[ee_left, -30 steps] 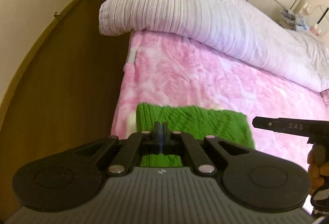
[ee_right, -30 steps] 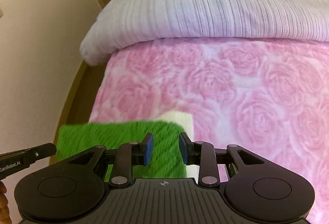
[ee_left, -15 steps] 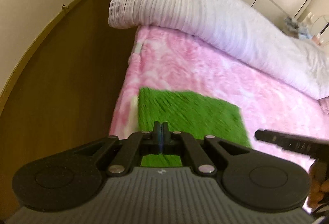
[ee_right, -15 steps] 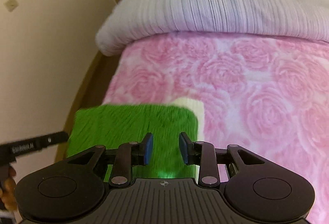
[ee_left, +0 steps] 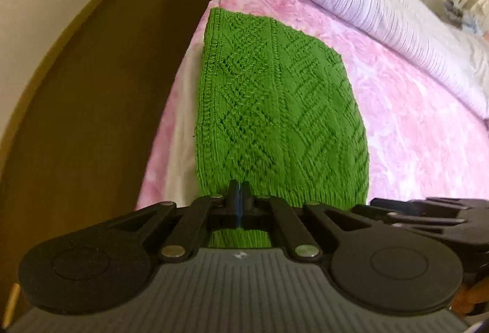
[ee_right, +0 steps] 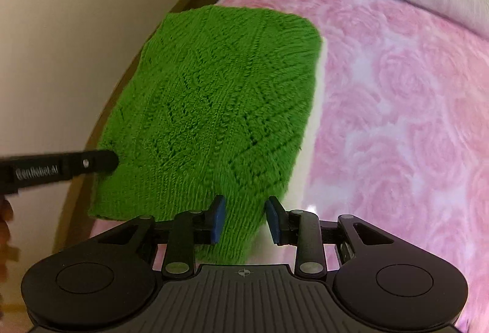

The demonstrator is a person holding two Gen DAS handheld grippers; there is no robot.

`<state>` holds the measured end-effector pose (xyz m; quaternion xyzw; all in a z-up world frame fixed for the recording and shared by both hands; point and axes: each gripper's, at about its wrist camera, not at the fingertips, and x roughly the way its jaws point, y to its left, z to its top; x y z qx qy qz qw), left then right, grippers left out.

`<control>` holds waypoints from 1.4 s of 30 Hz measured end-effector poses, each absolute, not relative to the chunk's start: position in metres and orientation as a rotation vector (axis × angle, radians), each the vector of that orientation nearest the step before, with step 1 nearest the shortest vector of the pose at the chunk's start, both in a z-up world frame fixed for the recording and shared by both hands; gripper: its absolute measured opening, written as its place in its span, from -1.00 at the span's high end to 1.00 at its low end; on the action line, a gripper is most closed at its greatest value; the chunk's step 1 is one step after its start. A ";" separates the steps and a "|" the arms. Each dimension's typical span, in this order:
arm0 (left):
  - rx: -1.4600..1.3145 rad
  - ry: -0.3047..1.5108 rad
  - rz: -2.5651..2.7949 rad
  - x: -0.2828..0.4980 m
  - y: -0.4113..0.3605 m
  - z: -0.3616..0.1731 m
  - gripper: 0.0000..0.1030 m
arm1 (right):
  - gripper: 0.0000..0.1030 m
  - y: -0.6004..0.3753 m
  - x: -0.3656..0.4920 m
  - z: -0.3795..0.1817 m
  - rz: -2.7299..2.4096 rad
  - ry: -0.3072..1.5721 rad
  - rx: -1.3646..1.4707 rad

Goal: Fold clothes

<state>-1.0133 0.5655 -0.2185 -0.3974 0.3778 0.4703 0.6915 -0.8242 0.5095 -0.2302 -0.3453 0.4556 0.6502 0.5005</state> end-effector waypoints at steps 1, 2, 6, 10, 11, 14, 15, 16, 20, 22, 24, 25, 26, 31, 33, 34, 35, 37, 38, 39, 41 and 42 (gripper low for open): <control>-0.878 0.848 1.065 -1.011 0.559 -0.209 1.00 | 0.38 0.505 -0.823 -0.223 1.575 1.108 -0.838; -0.868 0.852 1.078 -1.009 0.552 -0.200 0.99 | 0.38 0.500 -0.822 -0.216 1.578 1.114 -0.842; -0.826 0.868 1.132 -1.000 0.525 -0.163 0.79 | 0.37 0.474 -0.818 -0.189 1.583 1.143 -0.881; -0.778 0.875 1.182 -0.993 0.495 -0.126 0.49 | 0.37 0.455 -0.812 -0.157 1.579 1.126 -0.849; -0.760 0.880 1.193 -0.990 0.489 -0.119 0.47 | 0.36 0.450 -0.810 -0.147 1.582 1.103 -0.842; -0.707 0.892 1.232 -0.981 0.470 -0.096 0.39 | 0.30 0.437 -0.806 -0.120 1.589 1.032 -0.821; -0.699 0.893 1.241 -0.978 0.465 -0.090 0.38 | 0.28 0.433 -0.805 -0.110 1.591 1.009 -0.814; -0.698 0.889 1.248 -0.977 0.459 -0.084 0.34 | 0.24 0.428 -0.804 -0.101 1.593 0.985 -0.807; -0.699 0.874 1.279 -0.972 0.437 -0.066 0.19 | 0.10 0.412 -0.802 -0.071 1.593 0.910 -0.813; -0.696 0.868 1.288 -0.970 0.428 -0.060 0.13 | 0.07 0.406 -0.801 -0.062 1.591 0.890 -0.804; -0.695 0.861 1.299 -0.968 0.420 -0.055 0.12 | 0.05 0.401 -0.799 -0.054 1.599 0.886 -0.773; -0.697 0.856 1.304 -0.968 0.418 -0.053 0.10 | 0.03 0.399 -0.798 -0.051 1.604 0.886 -0.757; -0.699 0.850 1.310 -0.968 0.416 -0.052 0.09 | 0.03 0.397 -0.797 -0.049 1.608 0.886 -0.742; -0.707 0.780 1.336 -0.971 0.400 -0.043 0.02 | 0.01 0.387 -0.792 -0.042 1.616 0.895 -0.694; -0.715 0.751 1.349 -0.973 0.395 -0.039 0.01 | 0.01 0.383 -0.788 -0.042 1.616 0.915 -0.674; -0.719 0.736 1.355 -0.974 0.392 -0.038 0.00 | 0.00 0.380 -0.785 -0.042 1.617 0.927 -0.660; -0.729 0.722 1.359 -0.974 0.390 -0.036 0.00 | 0.01 0.377 -0.781 -0.041 1.619 0.940 -0.638; -0.769 0.696 1.350 -0.974 0.387 -0.034 0.01 | 0.01 0.374 -0.774 -0.040 1.616 0.958 -0.615; -0.784 0.687 1.344 -0.974 0.386 -0.033 0.01 | 0.00 0.373 -0.771 -0.039 1.613 0.964 -0.608; -0.788 0.687 1.342 -0.972 0.385 -0.032 0.01 | 0.00 0.373 -0.768 -0.038 1.610 0.971 -0.602; -0.757 0.710 1.350 -0.964 0.378 -0.028 0.02 | 0.00 0.373 -0.763 -0.036 1.614 0.969 -0.617; -0.732 0.728 1.359 -0.959 0.376 -0.026 0.02 | 0.00 0.374 -0.761 -0.034 1.619 0.959 -0.637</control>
